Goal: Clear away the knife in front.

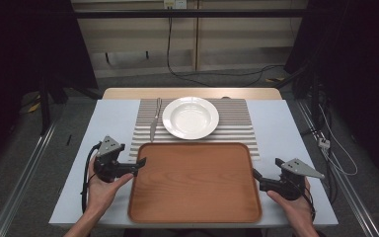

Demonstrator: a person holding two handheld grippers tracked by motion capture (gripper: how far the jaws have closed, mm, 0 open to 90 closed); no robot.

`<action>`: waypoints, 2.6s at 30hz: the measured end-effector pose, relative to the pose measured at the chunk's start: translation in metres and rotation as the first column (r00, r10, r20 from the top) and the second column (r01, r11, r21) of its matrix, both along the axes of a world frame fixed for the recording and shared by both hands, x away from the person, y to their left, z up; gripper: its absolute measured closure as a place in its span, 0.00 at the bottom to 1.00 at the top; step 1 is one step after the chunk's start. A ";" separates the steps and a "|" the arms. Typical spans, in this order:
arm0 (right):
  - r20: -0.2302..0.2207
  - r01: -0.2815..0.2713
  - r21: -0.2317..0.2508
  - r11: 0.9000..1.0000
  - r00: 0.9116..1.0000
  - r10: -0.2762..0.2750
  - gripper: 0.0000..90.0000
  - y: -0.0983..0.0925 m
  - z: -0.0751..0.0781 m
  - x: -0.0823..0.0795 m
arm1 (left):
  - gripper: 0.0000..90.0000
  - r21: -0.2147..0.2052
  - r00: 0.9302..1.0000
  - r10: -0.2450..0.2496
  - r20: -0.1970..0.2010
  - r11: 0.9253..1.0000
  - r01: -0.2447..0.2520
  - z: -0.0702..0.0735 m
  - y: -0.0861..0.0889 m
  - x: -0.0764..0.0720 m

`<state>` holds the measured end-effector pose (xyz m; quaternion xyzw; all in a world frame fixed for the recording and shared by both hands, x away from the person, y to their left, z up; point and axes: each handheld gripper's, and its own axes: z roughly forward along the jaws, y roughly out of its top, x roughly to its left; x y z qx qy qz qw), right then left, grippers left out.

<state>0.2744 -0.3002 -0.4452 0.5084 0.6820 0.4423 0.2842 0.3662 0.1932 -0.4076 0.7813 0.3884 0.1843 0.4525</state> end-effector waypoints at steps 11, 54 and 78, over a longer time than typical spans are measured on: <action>-0.004 -0.007 0.001 1.000 1.000 0.007 0.09 0.001 -0.001 0.002 | 0.09 0.010 1.000 0.019 -0.009 1.000 -0.018 0.012 -0.007 0.021; -0.014 -0.008 0.007 1.000 1.000 0.008 0.09 0.000 -0.002 0.003 | 0.17 0.063 0.992 0.095 -0.086 0.994 -0.090 0.019 -0.037 0.134; -0.026 -0.006 0.016 1.000 1.000 0.006 0.09 -0.002 -0.004 0.004 | 0.32 0.183 0.974 0.159 -0.162 0.975 -0.129 -0.012 -0.051 0.206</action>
